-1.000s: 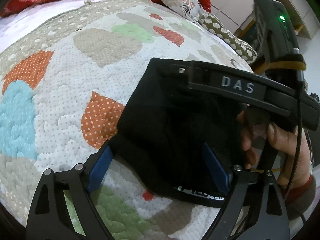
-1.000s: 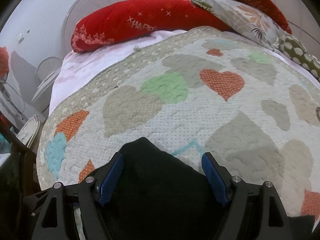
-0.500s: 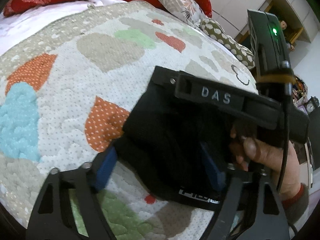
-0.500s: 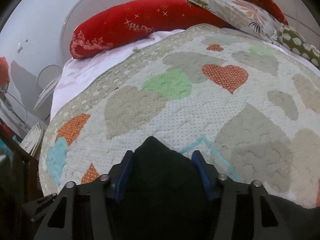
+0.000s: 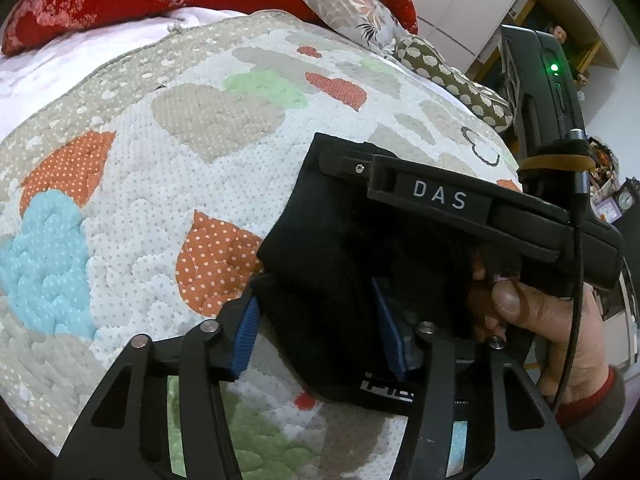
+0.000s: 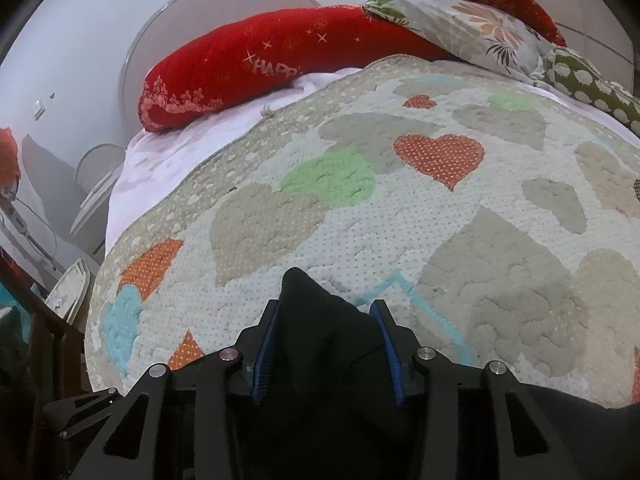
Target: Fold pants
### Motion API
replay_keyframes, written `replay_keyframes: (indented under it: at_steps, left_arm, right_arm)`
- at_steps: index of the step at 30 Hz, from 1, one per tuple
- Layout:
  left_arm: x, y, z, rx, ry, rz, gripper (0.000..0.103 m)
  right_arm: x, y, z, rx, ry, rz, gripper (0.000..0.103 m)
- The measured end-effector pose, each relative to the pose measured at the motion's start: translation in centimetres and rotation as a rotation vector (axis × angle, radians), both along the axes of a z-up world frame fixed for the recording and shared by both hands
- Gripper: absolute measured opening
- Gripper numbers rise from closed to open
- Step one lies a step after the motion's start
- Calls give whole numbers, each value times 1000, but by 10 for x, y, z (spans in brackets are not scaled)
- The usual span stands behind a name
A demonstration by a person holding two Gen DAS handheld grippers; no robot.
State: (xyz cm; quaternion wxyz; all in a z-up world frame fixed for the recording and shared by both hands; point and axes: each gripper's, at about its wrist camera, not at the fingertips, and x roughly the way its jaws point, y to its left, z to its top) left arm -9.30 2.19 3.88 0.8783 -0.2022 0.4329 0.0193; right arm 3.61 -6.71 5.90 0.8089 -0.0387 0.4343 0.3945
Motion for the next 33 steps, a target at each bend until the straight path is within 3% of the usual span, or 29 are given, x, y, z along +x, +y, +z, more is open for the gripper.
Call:
replay_keyframes:
  at_steps: [6, 11, 17, 19, 25, 28, 30, 32, 33]
  left_arm:
    - [-2, 0, 15, -3, -37, -23, 35]
    - [-12, -14, 53, 7, -158, -75, 35]
    - [-24, -64, 92, 51, -281, -234, 35]
    - [-28, -91, 96, 83, -311, -311, 35]
    - [-28, -160, 78, 101, -306, -525, 35]
    - [-28, -190, 63, 103, -271, -645, 35]
    - [-32, -202, 57, 89, -251, -726, 37]
    - [-39, -206, 56, 100, -251, -770, 42]
    - [-41, -204, 56, 104, -248, -789, 42]
  right_arm:
    - [-2, -17, 18, 96, 3, -38, 37]
    - [-7, -56, 53, 254, -8, -83, 37]
    - [-25, -135, 77, 426, -31, -186, 37]
    - [-32, -163, 76, 437, -38, -240, 37]
    - [-54, -251, 41, 451, 38, -452, 37]
    - [-66, -289, 26, 486, 69, -600, 44]
    - [-77, -310, 25, 513, 60, -704, 57]
    - [-85, -326, 27, 551, 73, -733, 58]
    - [-87, -331, 29, 559, 81, -733, 64]
